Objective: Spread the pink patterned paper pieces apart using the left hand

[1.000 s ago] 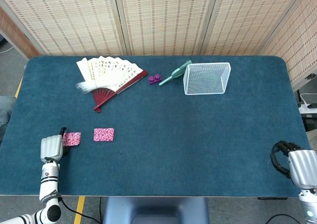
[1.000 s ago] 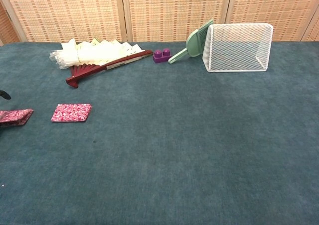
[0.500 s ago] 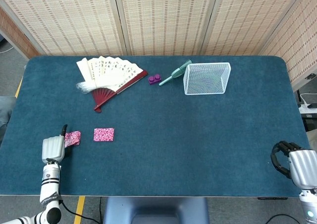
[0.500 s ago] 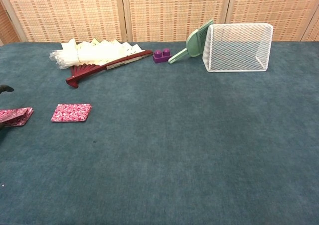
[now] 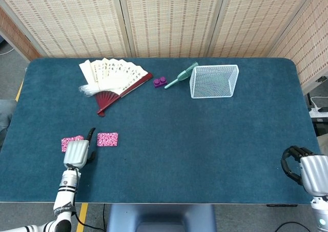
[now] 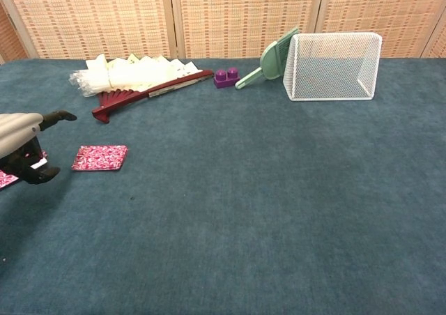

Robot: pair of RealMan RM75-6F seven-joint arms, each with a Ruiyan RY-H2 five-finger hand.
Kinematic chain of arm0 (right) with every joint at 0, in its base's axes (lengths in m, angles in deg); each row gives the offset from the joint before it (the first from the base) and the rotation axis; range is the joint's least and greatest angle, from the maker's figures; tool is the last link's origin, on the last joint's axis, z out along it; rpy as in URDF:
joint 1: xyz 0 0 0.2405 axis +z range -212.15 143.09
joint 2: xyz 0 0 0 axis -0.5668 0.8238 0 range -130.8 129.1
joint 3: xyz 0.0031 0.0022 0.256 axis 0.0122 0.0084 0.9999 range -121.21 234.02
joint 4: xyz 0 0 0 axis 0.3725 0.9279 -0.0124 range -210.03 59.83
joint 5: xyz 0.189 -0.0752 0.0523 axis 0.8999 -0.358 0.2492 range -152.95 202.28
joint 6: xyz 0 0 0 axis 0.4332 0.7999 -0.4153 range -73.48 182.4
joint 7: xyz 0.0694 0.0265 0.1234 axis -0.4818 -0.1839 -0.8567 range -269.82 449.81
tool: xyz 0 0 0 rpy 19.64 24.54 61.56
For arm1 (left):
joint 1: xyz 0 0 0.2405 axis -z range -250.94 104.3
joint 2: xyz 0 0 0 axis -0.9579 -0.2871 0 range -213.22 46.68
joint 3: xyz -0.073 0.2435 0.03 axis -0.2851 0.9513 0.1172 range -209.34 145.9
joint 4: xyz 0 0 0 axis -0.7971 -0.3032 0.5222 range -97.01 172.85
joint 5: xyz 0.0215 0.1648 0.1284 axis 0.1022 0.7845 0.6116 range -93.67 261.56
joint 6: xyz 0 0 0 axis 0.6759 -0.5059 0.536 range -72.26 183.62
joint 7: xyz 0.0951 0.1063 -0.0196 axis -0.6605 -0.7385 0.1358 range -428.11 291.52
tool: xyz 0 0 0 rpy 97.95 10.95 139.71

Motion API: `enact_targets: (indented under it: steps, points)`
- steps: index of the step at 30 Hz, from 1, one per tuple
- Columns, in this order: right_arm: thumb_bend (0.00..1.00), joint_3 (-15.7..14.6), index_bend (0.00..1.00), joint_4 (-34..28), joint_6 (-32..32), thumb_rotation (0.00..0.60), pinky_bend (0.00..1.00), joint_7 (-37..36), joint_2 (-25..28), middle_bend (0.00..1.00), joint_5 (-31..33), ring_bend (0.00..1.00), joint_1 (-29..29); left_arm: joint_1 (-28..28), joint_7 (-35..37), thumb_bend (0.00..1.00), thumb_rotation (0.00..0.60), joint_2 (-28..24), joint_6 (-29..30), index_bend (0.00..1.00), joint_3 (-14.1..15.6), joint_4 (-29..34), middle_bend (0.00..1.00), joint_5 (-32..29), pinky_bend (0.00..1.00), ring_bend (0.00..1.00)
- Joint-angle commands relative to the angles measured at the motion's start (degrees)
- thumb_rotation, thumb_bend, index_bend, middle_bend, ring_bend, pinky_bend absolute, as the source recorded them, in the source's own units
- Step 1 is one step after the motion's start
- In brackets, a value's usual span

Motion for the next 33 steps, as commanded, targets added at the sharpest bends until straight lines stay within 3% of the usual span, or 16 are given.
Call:
enact_targets:
  steps: [1,15,24,33]
  points:
    - [0.46,-0.1,0.73,0.0,-0.2,0.600,0.89,0.1,0.0,0.55,-0.1,0.59,0.1,1.0,-1.2,0.37,0.600,1.6,-0.5,0.10,0.0,-0.7,1.00,0.1,1.00,1.00]
    - [0.46,-0.1,0.73,-0.1,-0.3,0.600,0.89,0.1,0.1,0.55,-0.1,0.59,0.1,5.7,-6.5,0.37,0.600,8.0,-3.4,0.12,-2.5,-5.7,1.00,-5.3,1.00,1.00]
    - [0.47,-0.2,0.73,-0.1,-0.5,0.600,0.89,0.3,0.1,0.55,-0.1,0.59,0.2,8.0,-9.4,0.37,0.600,8.9,-4.7,0.22,-4.1,-7.6,1.00,-9.6,1.00,1.00]
    - [0.46,-0.1,0.73,-0.1,-0.5,0.600,0.89,0.3,0.1,0.55,0.0,0.59,0.2,9.9,-12.1,0.37,0.600,9.3,-4.2,0.22,-5.1,-8.3,1.00,-13.0,1.00,1.00]
